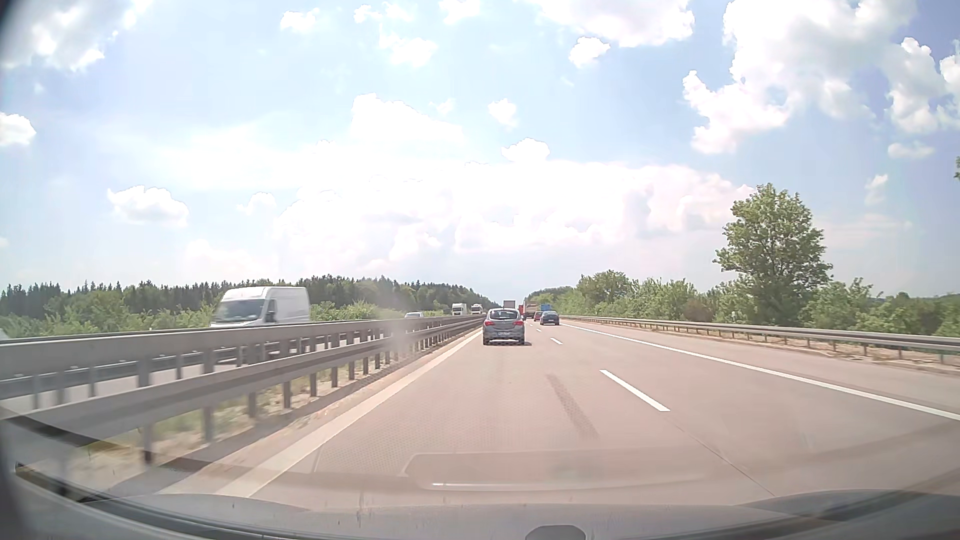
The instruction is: Follow the waypoints while adhering to traffic rules and regulations
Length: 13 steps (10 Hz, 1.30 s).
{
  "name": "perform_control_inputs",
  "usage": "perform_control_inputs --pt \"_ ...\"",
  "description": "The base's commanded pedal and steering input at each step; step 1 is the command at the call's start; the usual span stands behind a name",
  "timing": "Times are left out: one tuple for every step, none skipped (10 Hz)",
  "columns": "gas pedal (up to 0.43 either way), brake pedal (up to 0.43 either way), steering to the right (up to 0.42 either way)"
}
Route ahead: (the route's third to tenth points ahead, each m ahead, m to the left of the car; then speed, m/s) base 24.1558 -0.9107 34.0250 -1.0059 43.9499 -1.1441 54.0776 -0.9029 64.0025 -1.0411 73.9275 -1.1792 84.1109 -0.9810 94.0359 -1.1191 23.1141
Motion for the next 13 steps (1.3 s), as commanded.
perform_control_inputs --pt "0.000 0.000 -0.002" --pt "0.000 0.000 -0.002" --pt "0.000 0.000 -0.002" --pt "0.000 0.000 -0.002" --pt "0.000 0.000 -0.002" --pt "0.000 0.000 -0.002" --pt "0.000 0.000 -0.002" --pt "0.067 0.000 -0.002" --pt "0.118 0.000 -0.002" --pt "0.118 0.000 -0.002" --pt "0.118 0.000 -0.002" --pt "0.118 0.000 -0.002" --pt "0.118 0.000 -0.002"
